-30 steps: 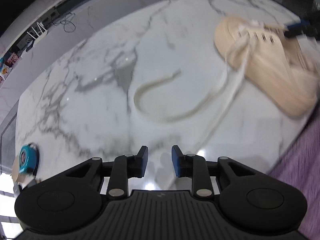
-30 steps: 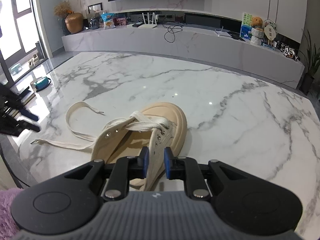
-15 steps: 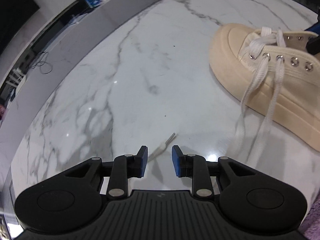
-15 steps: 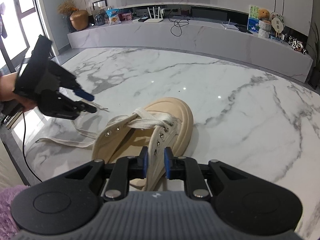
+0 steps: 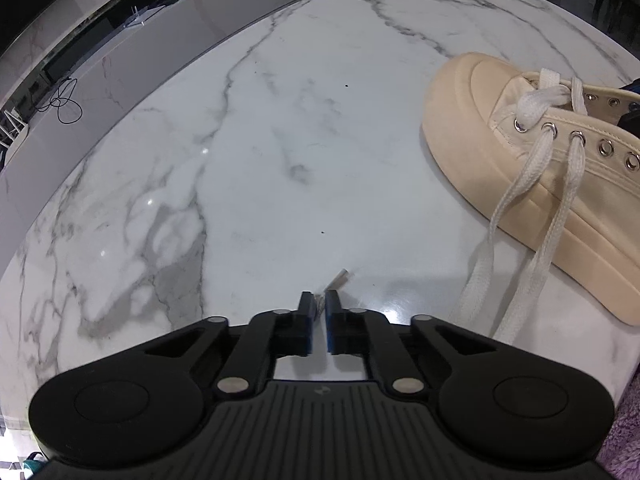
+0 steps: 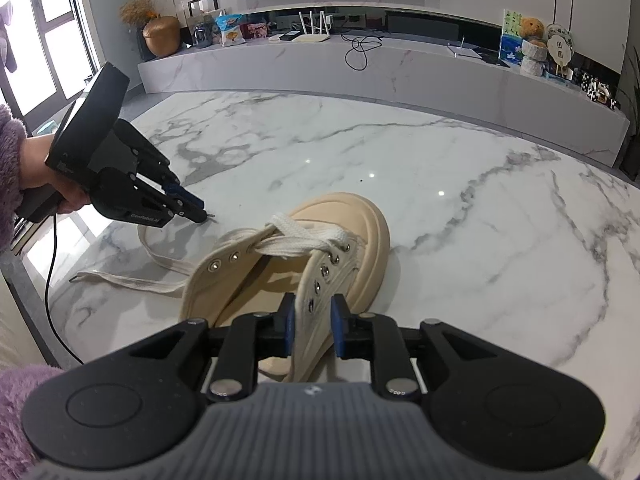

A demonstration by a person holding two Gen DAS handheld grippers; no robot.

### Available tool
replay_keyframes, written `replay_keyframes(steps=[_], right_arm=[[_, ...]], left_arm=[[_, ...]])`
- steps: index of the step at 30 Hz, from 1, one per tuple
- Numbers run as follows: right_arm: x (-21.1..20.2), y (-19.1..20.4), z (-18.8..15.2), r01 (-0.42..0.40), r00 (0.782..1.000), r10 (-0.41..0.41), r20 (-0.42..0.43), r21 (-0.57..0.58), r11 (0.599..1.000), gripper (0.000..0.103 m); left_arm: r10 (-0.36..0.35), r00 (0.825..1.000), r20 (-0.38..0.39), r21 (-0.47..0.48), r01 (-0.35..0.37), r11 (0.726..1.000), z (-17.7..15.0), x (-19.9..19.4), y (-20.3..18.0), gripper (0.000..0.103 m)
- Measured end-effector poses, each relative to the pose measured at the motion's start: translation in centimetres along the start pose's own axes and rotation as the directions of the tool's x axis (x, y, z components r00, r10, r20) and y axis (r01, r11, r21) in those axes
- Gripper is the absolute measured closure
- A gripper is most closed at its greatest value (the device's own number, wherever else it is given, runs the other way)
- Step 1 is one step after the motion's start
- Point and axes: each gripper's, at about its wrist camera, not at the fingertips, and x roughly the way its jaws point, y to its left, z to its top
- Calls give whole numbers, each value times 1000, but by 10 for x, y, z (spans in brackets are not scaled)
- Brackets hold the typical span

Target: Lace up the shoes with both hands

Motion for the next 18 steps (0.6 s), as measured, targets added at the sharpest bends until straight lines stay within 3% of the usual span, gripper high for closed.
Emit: replay_keyframes(steps=[8,18], right_arm=[[2,0,0,10,1000,-10,-10,-1,1000,82],[3,0,0,18,1000,-18,-9,-2,1000,82]], left_arm=[[50,999,18,-18,-50,999,4,-17,-10,103],[69,995,77,60,-74,995,24,-68,-50,103]])
